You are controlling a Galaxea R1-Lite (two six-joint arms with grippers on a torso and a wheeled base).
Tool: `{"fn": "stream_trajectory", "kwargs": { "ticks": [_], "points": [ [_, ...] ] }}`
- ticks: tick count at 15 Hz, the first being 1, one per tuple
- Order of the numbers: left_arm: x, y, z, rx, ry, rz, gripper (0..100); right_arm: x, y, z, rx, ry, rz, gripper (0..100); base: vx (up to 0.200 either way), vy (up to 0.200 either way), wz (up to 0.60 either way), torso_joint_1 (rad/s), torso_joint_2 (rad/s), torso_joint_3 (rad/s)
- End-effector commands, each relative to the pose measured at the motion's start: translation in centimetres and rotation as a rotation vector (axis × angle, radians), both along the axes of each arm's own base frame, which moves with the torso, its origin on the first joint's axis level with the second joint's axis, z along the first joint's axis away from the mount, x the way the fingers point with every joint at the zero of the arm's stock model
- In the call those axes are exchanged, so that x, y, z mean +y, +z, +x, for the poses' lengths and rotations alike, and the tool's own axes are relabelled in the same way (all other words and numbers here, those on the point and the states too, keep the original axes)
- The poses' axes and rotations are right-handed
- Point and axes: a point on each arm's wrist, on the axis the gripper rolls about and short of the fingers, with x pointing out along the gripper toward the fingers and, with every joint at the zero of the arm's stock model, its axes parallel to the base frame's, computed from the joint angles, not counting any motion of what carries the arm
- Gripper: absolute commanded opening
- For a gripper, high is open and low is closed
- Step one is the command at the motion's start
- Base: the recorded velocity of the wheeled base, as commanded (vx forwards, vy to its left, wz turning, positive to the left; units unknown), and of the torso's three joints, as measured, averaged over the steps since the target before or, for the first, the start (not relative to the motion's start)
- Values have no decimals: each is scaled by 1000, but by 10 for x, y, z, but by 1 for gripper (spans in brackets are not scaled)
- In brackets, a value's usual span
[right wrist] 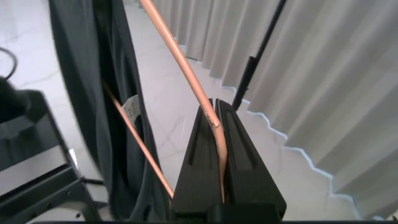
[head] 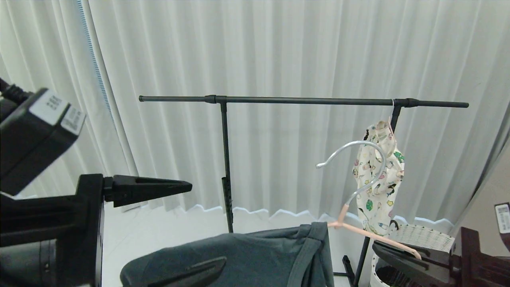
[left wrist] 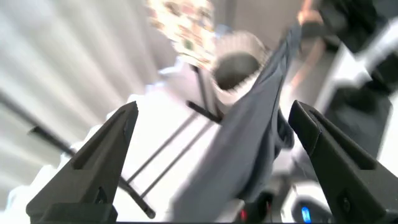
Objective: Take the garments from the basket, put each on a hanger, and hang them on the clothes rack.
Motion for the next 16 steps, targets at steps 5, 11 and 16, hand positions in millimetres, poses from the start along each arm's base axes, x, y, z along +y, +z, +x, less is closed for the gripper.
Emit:
{"fn": "stream_trajectory", "kwargs": {
  "ticks": [5, 11, 16],
  "points": [
    [-6, -21, 0, 31, -118, 70, 100, 0, -5, -13, -9, 78, -17, 0, 0, 0, 0, 0, 0, 0],
    [-28, -33, -13, 68, -266, 119, 100, 5, -6, -11, -2, 86, -29, 0, 0, 0, 0, 0, 0, 0],
    [-33, -50, -9, 114, -260, 179, 0, 6, -4, -12, -12, 96, -28, 0, 0, 0, 0, 0, 0, 0]
  ]
}}
